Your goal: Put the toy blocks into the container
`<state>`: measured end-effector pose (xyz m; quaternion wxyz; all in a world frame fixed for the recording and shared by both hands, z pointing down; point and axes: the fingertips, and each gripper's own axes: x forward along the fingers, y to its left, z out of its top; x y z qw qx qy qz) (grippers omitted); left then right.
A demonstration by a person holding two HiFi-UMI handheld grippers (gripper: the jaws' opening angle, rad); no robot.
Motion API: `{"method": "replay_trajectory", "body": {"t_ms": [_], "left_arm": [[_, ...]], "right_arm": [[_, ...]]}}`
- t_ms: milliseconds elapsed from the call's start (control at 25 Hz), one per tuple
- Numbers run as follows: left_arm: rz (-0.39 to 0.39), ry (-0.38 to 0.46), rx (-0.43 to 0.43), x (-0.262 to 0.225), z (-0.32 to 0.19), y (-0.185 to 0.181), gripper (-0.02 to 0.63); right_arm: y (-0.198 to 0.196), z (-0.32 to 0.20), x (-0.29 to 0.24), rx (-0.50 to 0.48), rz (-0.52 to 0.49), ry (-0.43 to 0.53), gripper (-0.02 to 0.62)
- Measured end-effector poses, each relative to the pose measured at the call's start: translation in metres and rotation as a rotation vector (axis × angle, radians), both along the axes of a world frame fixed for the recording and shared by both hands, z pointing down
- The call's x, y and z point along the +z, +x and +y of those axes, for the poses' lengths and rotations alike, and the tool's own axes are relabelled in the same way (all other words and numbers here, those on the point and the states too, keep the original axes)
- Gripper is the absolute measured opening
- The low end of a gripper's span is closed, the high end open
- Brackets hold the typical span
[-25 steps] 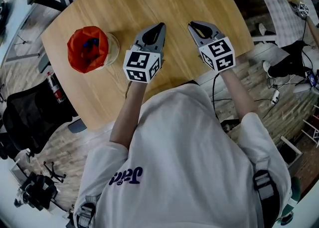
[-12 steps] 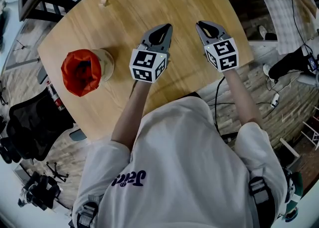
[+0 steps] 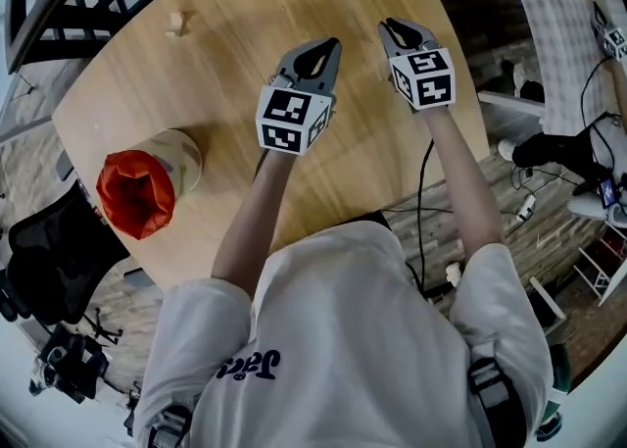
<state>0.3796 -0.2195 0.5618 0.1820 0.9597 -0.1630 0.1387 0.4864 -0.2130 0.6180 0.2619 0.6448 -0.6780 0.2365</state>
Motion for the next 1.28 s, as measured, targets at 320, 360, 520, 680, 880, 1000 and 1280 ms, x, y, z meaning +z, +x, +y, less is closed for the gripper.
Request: {"method": "replay_trajectory", "body": {"t_ms": [320,360,520,680,880,1000,1280], "left_arm": [[-0.005,-0.036,-0.006,0.04,-0.036,0.037,0.014],[-0.006,-0.035,-0.002,0.043,-0.04,0.041,0.014],[-0.007,-0.028,0.005,0.045,-0.054,0.055,0.014],[0.005,-0.03,-0.009,0.046,-0.066,0.057,0.014],[0.01,-0.036,-0.023,0.048,-0.073,0.053,0.014],[0.006,-0.044,-0.028,0.051,-0.072,0.049,0.014],[0.006,-0.048,-0.031,0.051,-0.068,0.042,0.014]], "right_arm": [[0.041,-0.052,0.056,0.05,-0.024,-0.041,0.115],[0.045,-0.06,0.061,0.051,-0.021,-0.044,0.121],[0.06,-0.089,0.071,0.07,-0.008,-0.046,0.142],[0.066,-0.109,0.079,0.093,0.005,-0.042,0.15],[0.074,-0.12,0.083,0.143,0.051,-0.043,0.152],[0.079,-0.122,0.086,0.161,0.059,-0.061,0.152],[0.076,-0.124,0.09,0.155,0.076,-0.074,0.13]]}}
